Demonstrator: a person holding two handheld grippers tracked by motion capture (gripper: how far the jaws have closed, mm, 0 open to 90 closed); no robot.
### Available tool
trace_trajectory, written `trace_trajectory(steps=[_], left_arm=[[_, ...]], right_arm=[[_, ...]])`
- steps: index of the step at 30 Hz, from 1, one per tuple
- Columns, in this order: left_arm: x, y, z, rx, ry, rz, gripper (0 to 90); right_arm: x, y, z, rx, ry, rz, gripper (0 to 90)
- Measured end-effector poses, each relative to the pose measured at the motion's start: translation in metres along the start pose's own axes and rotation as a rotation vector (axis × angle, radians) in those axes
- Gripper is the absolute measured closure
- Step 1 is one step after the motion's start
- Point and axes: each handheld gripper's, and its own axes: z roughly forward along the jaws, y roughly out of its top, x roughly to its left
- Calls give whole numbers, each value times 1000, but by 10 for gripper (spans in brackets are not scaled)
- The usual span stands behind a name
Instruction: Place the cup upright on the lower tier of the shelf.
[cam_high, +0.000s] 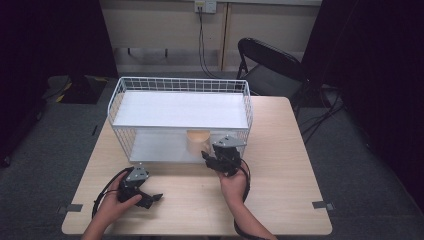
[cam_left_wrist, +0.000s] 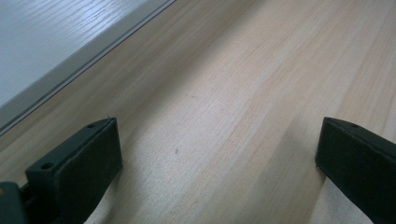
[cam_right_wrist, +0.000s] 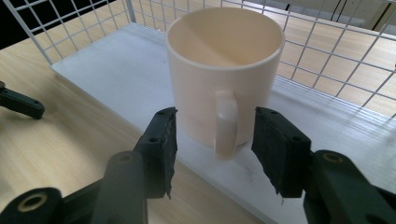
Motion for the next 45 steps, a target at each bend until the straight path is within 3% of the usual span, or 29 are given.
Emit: trace_trajectory(steps=[8,12,18,26,45], left_arm=[[0,0,0,0,1,0,0],[0,0,0,0,2,-1,0],[0,0,0,0,2,-1,0],[0,0,0,0,2,0,0],[0,0,0,-2,3,-1,0]], right_arm=[[1,1,-6,9,59,1,335],[3,1,-11,12,110,2,259],[4,-1,-19,14,178,-5,245],[3,-6,-33,18,231,-42,237],[-14,-35,-60,33,272,-70,172]])
